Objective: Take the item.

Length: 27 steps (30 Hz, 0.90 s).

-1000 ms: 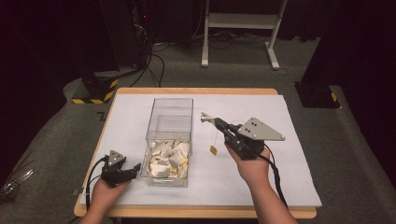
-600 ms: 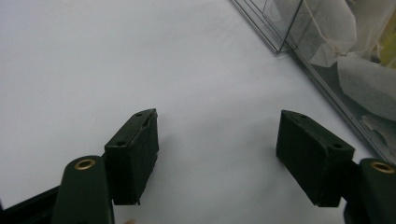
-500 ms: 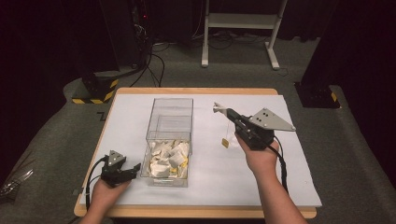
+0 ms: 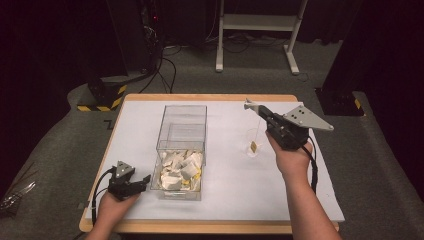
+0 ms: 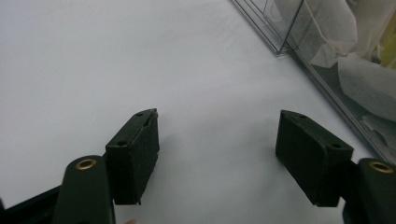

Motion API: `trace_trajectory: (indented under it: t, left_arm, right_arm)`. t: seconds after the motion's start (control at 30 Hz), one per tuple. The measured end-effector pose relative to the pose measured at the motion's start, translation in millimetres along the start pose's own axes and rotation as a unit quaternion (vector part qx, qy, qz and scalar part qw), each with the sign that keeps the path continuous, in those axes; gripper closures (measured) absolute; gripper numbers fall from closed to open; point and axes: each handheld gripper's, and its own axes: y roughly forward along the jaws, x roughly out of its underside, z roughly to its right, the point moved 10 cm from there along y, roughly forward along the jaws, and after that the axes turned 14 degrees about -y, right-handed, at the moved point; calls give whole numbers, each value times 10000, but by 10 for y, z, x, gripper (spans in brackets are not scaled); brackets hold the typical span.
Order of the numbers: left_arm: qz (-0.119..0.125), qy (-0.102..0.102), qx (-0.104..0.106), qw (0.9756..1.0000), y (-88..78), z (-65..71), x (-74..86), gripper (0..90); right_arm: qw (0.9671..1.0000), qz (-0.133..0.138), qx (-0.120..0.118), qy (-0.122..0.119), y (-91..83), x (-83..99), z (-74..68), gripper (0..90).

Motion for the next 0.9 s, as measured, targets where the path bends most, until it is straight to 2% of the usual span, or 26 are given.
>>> trace_trajectory:
  t: [0.2, 0.33, 0.9]
  left_arm:
    - [3, -28, 2, 10000, -1, -1, 1, 309]
    - [-4, -21, 1, 10000, -2, -1, 2, 308]
    - [2, -26, 4, 10000, -1, 0, 1, 307]
  right_arm:
    - [9999, -65, 129, -18, 38, 14, 174, 892]
    - [9998, -116, 188, -31, 71, 27, 236, 893]
    - [9991, -276, 323, -45, 244, 73, 344, 892]
